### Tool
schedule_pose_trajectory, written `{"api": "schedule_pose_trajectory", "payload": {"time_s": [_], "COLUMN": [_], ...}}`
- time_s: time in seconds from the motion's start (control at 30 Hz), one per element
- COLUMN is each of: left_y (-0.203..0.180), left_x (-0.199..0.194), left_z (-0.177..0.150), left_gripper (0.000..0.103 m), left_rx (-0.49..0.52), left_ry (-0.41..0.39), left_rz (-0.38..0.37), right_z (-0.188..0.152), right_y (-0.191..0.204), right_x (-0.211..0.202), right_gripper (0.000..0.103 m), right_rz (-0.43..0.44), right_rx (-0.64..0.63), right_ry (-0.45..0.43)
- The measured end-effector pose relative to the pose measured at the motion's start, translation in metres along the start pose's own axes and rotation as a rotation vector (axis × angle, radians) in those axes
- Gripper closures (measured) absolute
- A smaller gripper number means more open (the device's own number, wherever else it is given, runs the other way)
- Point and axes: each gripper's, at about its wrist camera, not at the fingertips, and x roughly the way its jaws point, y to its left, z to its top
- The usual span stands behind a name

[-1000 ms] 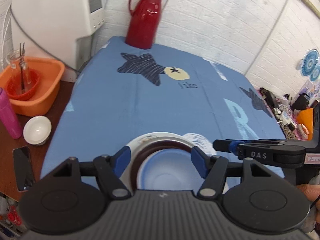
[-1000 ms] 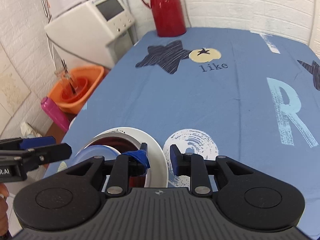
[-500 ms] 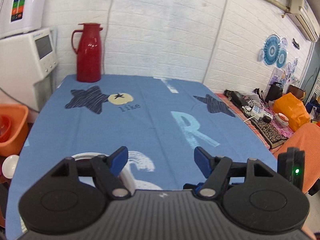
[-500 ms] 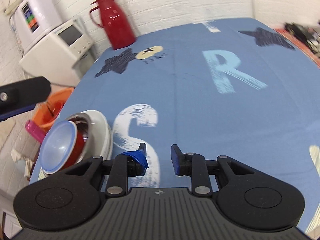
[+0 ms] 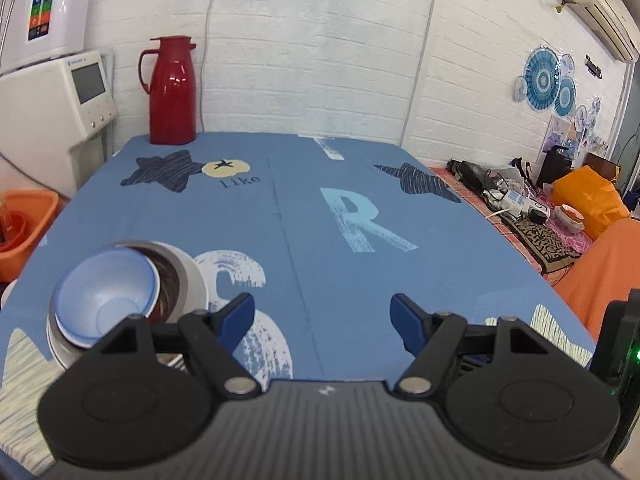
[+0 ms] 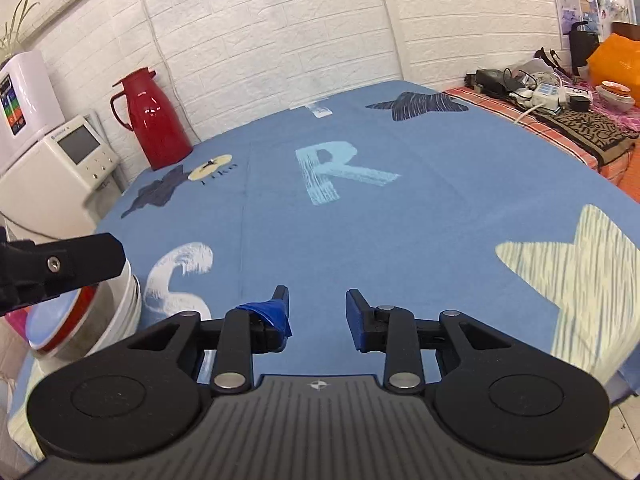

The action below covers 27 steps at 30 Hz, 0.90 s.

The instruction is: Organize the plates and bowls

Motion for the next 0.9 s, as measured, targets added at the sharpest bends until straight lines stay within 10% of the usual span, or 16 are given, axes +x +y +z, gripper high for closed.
{"api": "schedule_pose_trajectory", "payload": {"time_s": [0.9], "left_y": [0.020], "left_x": [-0.085], "left_z": [-0.118], "left_gripper": [0.029], "left_rx": [0.104], "left_ry": [-0.060], "left_rz": [0.185], "right_z": [-0.087], "right_y": [-0.001], "right_x": [-0.101], "right_gripper": [0.082], "right_rz": [0.057], "right_rx": [-0.113], "right_ry": [-0.123]}}
